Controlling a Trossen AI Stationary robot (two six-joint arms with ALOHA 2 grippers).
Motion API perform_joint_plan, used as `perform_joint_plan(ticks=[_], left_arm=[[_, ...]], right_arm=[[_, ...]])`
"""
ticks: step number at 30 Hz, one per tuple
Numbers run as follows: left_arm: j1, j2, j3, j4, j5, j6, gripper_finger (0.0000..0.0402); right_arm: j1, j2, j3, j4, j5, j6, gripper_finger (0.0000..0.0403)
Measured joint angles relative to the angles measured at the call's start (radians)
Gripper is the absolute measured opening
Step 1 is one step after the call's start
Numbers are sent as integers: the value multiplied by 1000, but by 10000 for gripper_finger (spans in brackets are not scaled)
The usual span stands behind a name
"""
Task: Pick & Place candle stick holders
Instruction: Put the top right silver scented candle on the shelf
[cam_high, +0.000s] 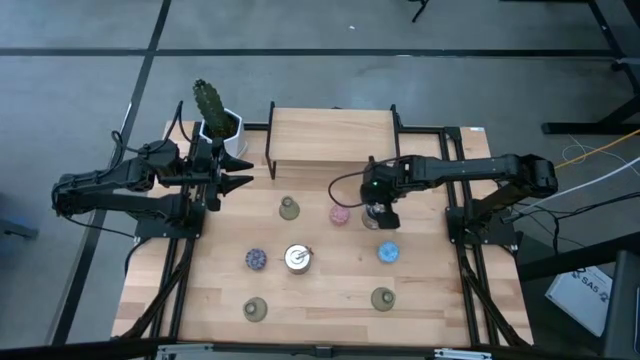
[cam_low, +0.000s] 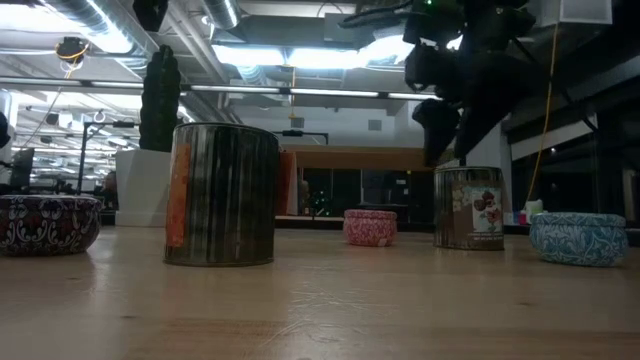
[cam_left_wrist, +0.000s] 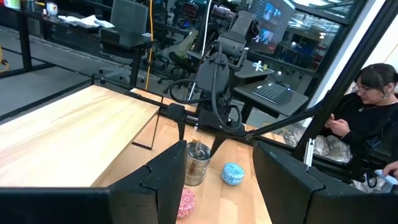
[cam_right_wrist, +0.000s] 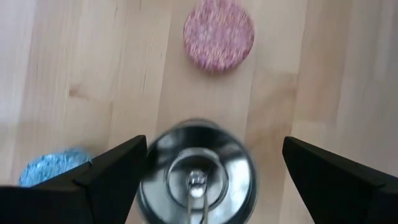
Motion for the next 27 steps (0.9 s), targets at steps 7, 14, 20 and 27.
perform_joint_plan(ticks=[7, 14, 20, 27], left_arm=[[0, 0, 0, 0, 0, 0, 180], [0, 0, 0, 0, 0, -14, 180], [0, 0, 0, 0, 0, -26, 180], [0, 0, 0, 0, 0, -25, 180]], right_arm=[[0, 0, 0, 64, 3, -12, 379], [0, 0, 0, 142, 10, 151, 379], [0, 0, 0, 182, 10, 174, 378], [2, 0, 0, 180, 54, 170, 390]])
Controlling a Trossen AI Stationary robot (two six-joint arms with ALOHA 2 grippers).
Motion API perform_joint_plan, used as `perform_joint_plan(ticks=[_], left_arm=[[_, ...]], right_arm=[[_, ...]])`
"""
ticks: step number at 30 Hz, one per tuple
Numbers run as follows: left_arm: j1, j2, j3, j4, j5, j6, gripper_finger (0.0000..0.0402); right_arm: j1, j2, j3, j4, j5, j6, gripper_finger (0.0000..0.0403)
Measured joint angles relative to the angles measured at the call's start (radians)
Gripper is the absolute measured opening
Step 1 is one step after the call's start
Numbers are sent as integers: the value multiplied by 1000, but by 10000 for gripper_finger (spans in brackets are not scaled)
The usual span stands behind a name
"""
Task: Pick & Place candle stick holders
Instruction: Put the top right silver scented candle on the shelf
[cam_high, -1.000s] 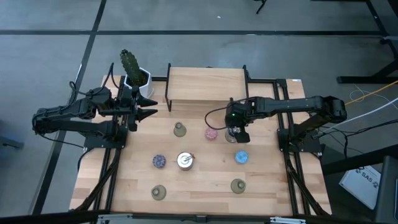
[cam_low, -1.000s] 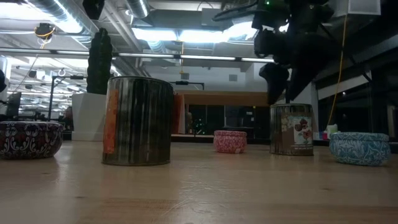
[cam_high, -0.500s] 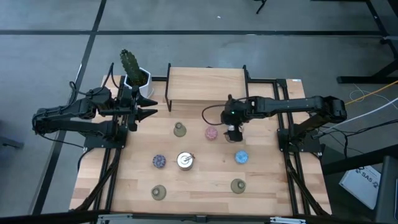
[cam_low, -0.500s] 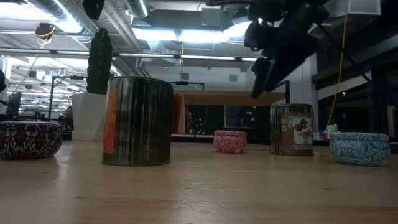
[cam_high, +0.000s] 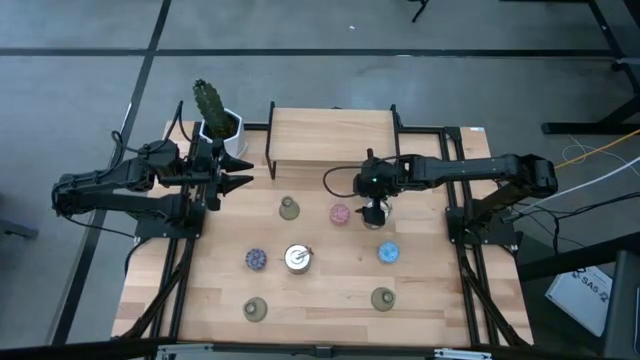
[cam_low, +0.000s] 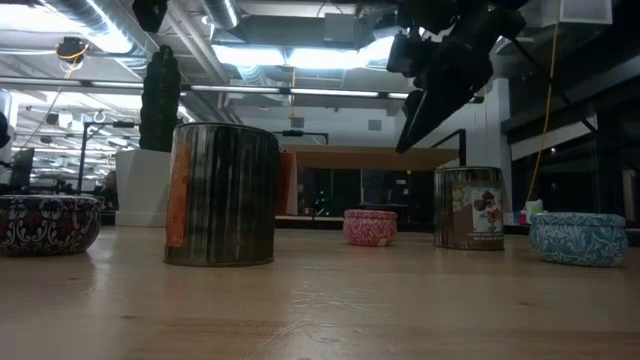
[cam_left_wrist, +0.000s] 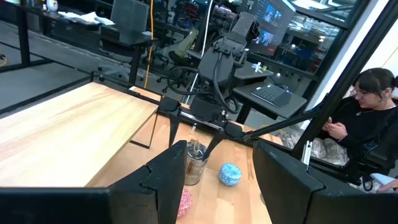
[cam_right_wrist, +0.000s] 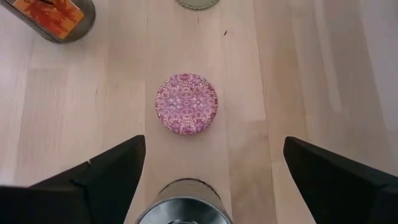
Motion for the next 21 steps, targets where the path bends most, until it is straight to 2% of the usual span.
perform_joint_plan(ticks=[10, 16, 21], left_arm=[[0, 0, 0, 0, 0, -1, 181], [0, 0, 0, 0, 0, -7, 181], [0, 0, 0, 0, -22, -1, 181]], right_arm=[[0, 0, 0, -24, 16, 11, 400], [0, 0, 0, -146, -59, 7, 400], [0, 0, 0, -231, -60, -24, 400]])
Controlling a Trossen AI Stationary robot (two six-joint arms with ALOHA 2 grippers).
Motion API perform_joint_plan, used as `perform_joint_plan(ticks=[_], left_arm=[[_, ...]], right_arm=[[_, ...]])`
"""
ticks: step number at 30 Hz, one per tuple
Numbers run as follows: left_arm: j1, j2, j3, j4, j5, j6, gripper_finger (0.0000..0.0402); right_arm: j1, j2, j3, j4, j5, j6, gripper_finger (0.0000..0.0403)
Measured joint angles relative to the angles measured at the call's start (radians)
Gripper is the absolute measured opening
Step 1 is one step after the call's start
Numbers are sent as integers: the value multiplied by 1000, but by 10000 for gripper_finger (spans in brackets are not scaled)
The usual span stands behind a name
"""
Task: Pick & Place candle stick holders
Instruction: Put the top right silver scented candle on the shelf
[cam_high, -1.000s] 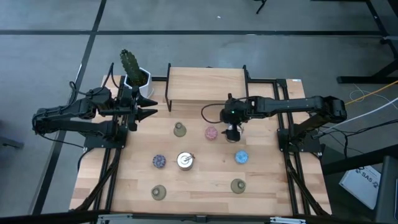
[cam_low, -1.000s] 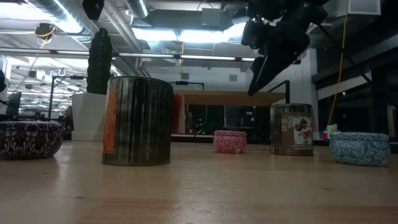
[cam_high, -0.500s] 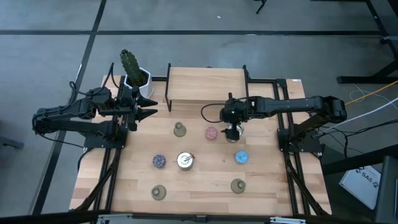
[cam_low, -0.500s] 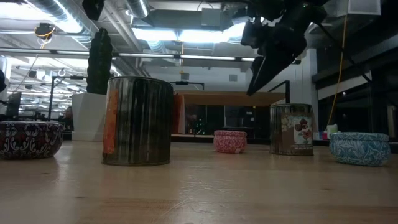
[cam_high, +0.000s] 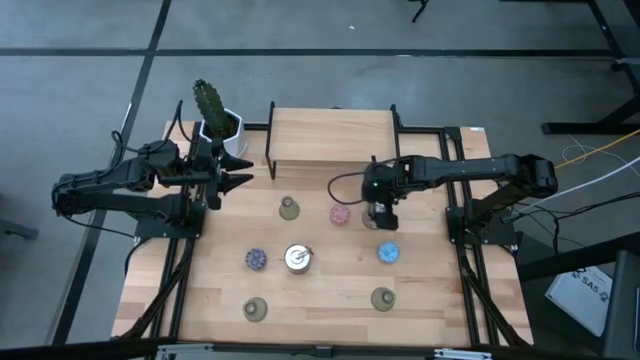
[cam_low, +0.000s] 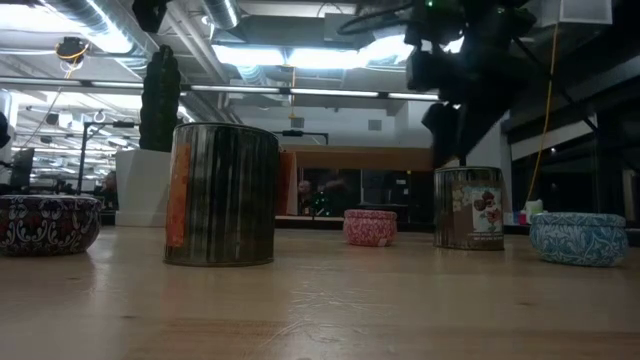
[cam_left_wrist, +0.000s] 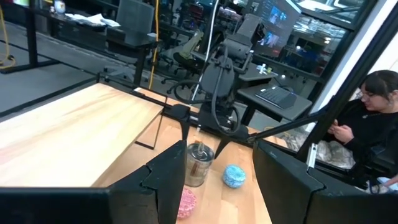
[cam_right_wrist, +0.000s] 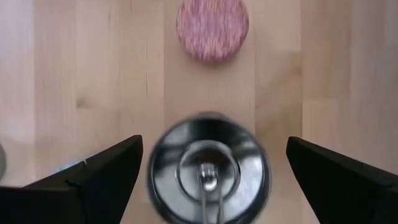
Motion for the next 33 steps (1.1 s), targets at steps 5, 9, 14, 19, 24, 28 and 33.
perform_joint_plan(ticks=[5, 9, 14, 19, 24, 28, 33], left_arm=[[0, 0, 0, 0, 0, 1, 181], [0, 0, 0, -2, 0, 2, 181], [0, 0, 0, -20, 0, 3, 181], [0, 0, 0, -29, 0, 3, 181], [0, 0, 0, -29, 0, 3, 181], [0, 0, 0, -28, 0, 3, 181], [0, 0, 0, -28, 0, 2, 181]], right_arm=[[0, 0, 0, -31, -5, -10, 400], [0, 0, 0, -42, -45, -10, 400], [0, 0, 0, -42, -71, -14, 400], [0, 0, 0, -42, -69, -36, 400], [0, 0, 0, -48, -70, -63, 400], [1, 0, 0, -55, -71, -106, 400], [1, 20, 2, -57, -66, -157, 400]])
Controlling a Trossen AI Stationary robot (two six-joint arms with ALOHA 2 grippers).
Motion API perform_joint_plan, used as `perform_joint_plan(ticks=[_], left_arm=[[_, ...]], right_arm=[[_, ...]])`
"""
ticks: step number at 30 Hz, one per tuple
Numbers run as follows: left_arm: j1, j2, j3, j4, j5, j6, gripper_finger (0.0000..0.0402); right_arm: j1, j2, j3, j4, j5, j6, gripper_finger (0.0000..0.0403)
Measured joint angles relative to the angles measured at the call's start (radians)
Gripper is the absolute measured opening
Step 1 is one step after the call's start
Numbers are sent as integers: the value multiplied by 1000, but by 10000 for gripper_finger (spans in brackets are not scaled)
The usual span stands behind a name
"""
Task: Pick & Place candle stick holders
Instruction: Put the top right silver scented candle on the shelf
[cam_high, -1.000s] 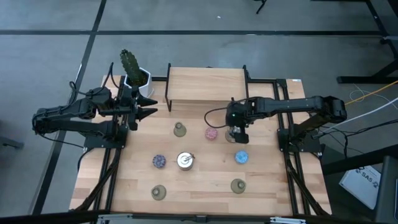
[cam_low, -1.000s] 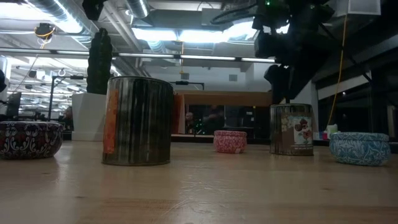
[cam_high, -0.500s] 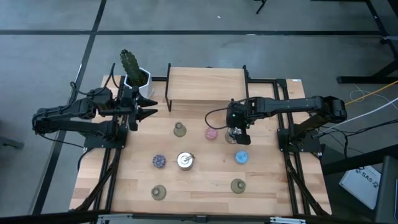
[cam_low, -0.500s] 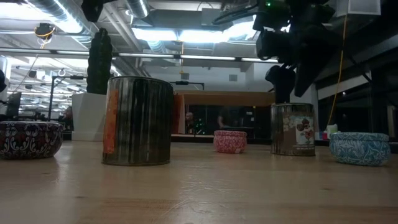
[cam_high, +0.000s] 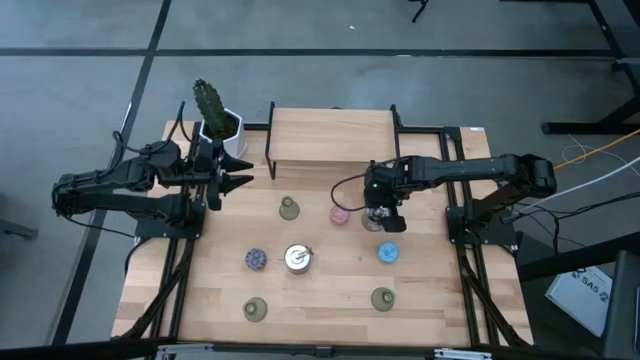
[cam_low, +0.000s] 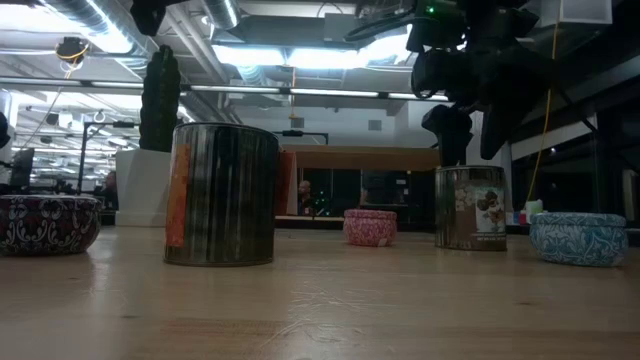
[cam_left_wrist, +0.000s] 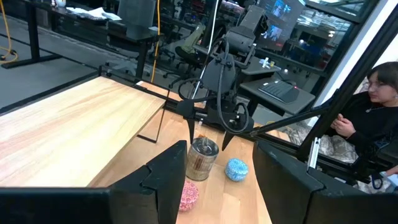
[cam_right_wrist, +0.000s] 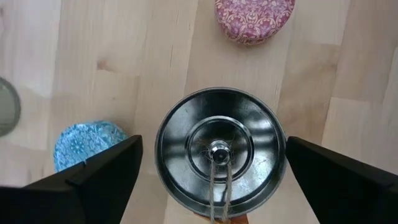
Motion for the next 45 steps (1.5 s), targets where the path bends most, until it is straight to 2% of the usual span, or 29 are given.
perform_joint_plan(ticks=[15, 45], left_arm=[[0, 0, 0, 1, 0, 0, 181], [0, 0, 0, -1, 0, -10, 181]], right_arm=[[0, 108, -3, -24, 32, -78, 400], [0, 109, -3, -18, 56, -77, 388]])
